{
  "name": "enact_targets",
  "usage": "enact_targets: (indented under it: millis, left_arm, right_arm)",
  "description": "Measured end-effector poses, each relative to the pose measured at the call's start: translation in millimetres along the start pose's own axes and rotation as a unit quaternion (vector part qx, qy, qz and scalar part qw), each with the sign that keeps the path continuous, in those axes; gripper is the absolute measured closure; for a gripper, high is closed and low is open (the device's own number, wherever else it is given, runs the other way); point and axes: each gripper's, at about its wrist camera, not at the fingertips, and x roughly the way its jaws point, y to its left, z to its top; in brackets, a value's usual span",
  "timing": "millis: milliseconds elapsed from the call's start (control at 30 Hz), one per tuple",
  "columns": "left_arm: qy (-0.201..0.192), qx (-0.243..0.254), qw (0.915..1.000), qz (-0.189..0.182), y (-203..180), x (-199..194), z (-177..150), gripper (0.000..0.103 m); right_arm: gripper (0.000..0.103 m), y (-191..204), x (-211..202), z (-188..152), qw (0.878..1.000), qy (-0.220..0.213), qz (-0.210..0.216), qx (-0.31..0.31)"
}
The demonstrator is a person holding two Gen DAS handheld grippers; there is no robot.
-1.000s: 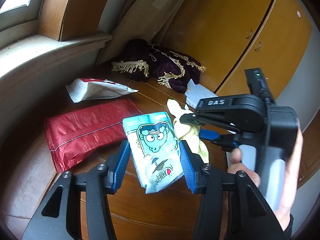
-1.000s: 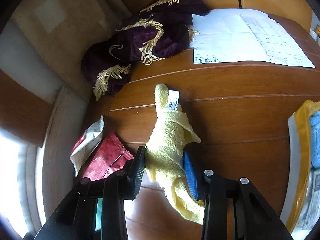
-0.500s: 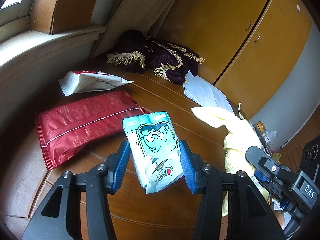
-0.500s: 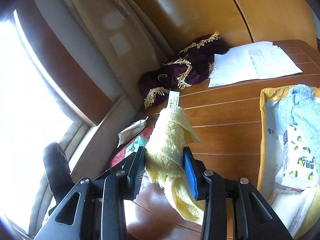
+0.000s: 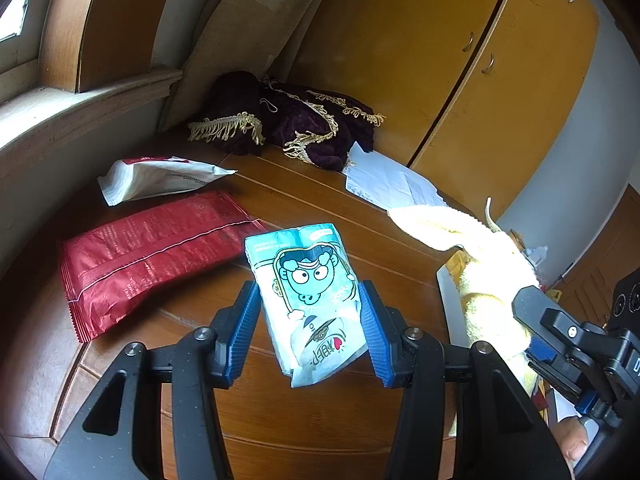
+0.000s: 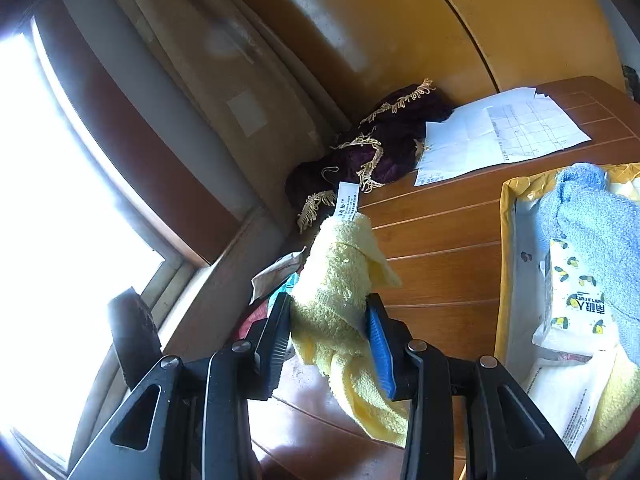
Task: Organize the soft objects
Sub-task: 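Carry the cartoon pack and yellow towel into the tray and open both tools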
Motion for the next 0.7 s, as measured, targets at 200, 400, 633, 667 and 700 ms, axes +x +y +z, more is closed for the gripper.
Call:
enact_targets:
  millis: [200, 400, 633, 667, 700]
  left_arm:
    - [-0.009, 0.006, 0.9999, -0.001, -5.1, -4.9, -2.1, 0.055]
    - [0.025, -0.022, 0.9974, -0.065, -26.8, -12.0, -14.2, 0.055]
    - [0.053, 0.025, 0.9859, -0.157, -93.4, -32.0, -34.4, 0.055]
    - [0.053, 0.032, 0.9842, -0.166, -102.5, -34.0, -36.5, 0.055]
    - [0.054, 0.041, 0.9828, -0.172, -111.4, -35.5, -38.6, 0.055]
  right_arm:
    - [0.065, 7.2, -38.4, -12.3, 1.000, -0.015, 0.004, -0.017]
    - [0.065, 10.2, -76.6, -12.4, 0.999, -0.030, -0.025, -0.027]
    - [0.065, -6.8, -119.0, -8.2, 0.996, -0.065, -0.057, -0.019]
    - [0.065, -11.2, -125.3, -7.8, 0.996, -0.070, -0.061, -0.016]
    - [0.065, -16.1, -132.2, -7.5, 0.995, -0.076, -0.066, -0.012]
